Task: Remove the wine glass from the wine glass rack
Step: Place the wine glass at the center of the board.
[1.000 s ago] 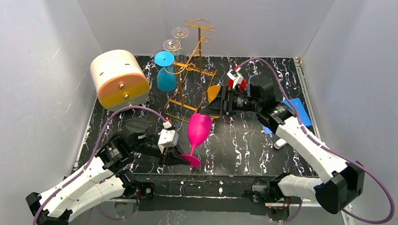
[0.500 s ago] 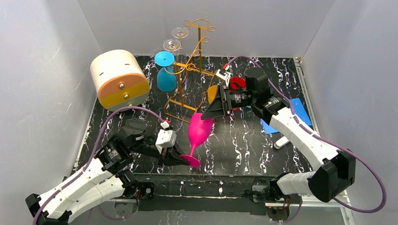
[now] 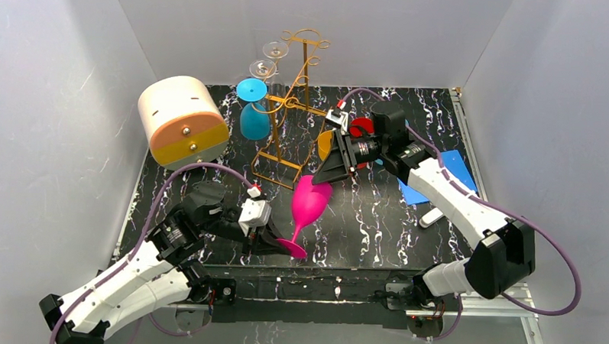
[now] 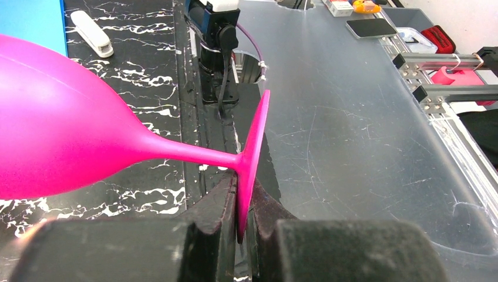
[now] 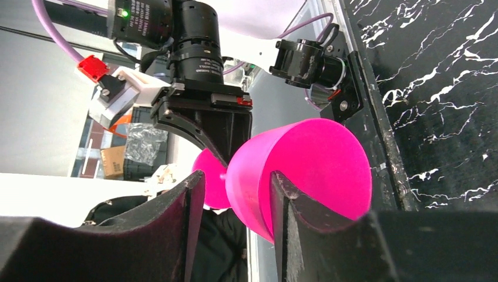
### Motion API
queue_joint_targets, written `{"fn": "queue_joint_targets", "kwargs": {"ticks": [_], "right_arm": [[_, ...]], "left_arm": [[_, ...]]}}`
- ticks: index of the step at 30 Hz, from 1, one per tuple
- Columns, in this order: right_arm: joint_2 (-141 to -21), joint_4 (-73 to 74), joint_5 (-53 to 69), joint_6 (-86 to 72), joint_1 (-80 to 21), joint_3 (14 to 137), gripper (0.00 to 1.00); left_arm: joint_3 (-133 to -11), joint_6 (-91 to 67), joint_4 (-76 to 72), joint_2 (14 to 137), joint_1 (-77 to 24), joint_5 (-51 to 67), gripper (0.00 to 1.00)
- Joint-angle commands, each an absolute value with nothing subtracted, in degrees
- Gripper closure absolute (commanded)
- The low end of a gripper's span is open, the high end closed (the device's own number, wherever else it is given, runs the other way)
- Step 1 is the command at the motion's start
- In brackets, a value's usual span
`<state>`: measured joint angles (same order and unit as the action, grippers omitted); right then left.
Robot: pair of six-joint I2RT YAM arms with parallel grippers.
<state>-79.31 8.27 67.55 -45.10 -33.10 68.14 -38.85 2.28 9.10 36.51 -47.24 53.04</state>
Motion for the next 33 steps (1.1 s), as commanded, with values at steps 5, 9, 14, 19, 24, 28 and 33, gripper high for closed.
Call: {"fn": "queue_joint_targets", "kwargs": {"ticks": [5,9,14,19,24,28,33], "right_arm": [[-80.2,4.1,73.6,-49.0,-31.8,70.9,0.58],[-80.3,4.0,75.2,-49.3,-31.9,70.8,0.70],[-80.2,3.4,75.8,-49.9,-31.9,69.9,0.77],[-80.2,0.6,76.4,-51.5,-31.8,69.4,0.88],[-79.9,-1.7,76.8,-51.6,-31.9,69.6,0.99],[-80.0,-1.5,77.0,-51.6,-31.9,69.4,0.90],[-80.2,-1.5,78.5,-51.8,-31.8,69.1,0.68]], "left_arm": [[-40.2,2.0,9.3,36.7,-47.4,53.7,1.00],[-40.4,1.9,9.4,36.7,-47.4,53.1,1.00],[-40.7,2.2,9.5,36.7,-47.4,52.4,1.00],[-40.4,2.8,9.6,36.6,-47.4,51.7,1.00],[-40.2,3.0,9.6,36.5,-47.4,51.5,1.00],[-40.1,3.0,9.6,35.9,-47.4,51.4,1.00],[-39.7,3.8,9.9,34.9,-47.4,51.0,1.00]]}}
